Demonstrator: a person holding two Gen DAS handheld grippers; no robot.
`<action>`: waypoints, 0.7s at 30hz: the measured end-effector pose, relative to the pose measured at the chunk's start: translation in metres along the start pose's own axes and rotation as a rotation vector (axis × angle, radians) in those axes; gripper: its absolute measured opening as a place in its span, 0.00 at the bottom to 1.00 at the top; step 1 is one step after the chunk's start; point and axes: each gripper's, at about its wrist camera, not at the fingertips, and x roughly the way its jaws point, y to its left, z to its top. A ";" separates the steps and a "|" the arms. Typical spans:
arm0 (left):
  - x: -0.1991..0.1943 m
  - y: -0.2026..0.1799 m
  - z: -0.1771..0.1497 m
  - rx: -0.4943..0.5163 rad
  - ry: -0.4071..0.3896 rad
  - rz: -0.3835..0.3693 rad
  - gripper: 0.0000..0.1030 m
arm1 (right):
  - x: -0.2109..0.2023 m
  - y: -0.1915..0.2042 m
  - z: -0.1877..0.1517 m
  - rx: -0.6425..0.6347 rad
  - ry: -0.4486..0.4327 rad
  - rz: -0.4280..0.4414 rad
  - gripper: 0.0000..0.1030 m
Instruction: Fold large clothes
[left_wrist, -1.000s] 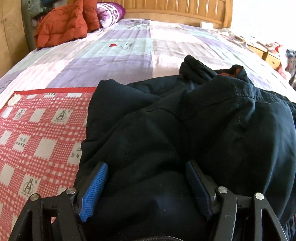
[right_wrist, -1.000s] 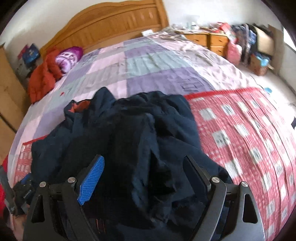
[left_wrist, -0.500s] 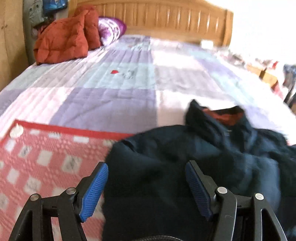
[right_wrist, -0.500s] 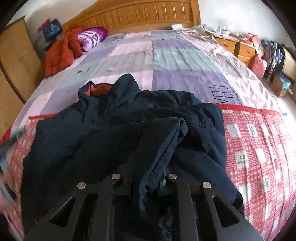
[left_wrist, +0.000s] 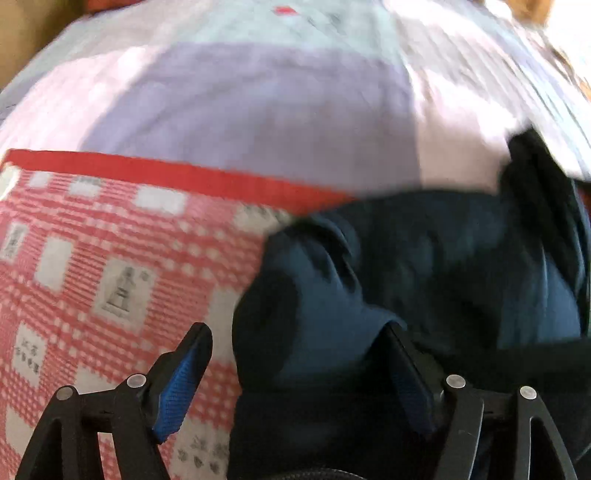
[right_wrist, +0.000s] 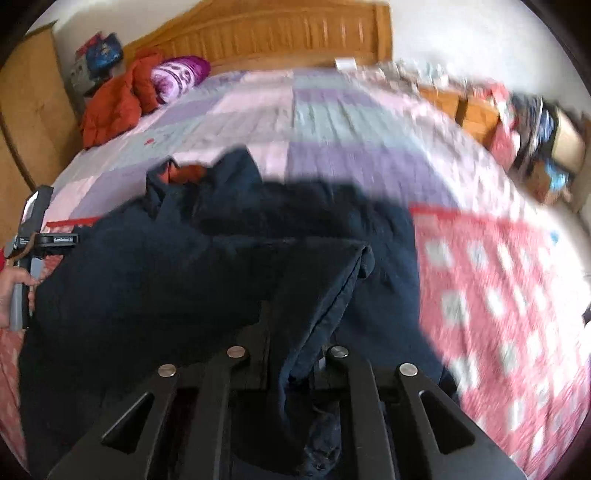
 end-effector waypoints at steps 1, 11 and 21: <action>-0.005 0.002 0.001 -0.014 -0.039 0.029 0.77 | -0.009 0.005 0.013 -0.021 -0.056 -0.003 0.12; -0.008 -0.010 -0.022 -0.036 -0.102 0.060 0.76 | 0.056 -0.035 0.022 0.043 0.134 -0.040 0.14; -0.088 -0.014 -0.051 0.101 -0.336 -0.042 0.76 | 0.016 -0.043 0.006 0.016 0.036 -0.121 0.39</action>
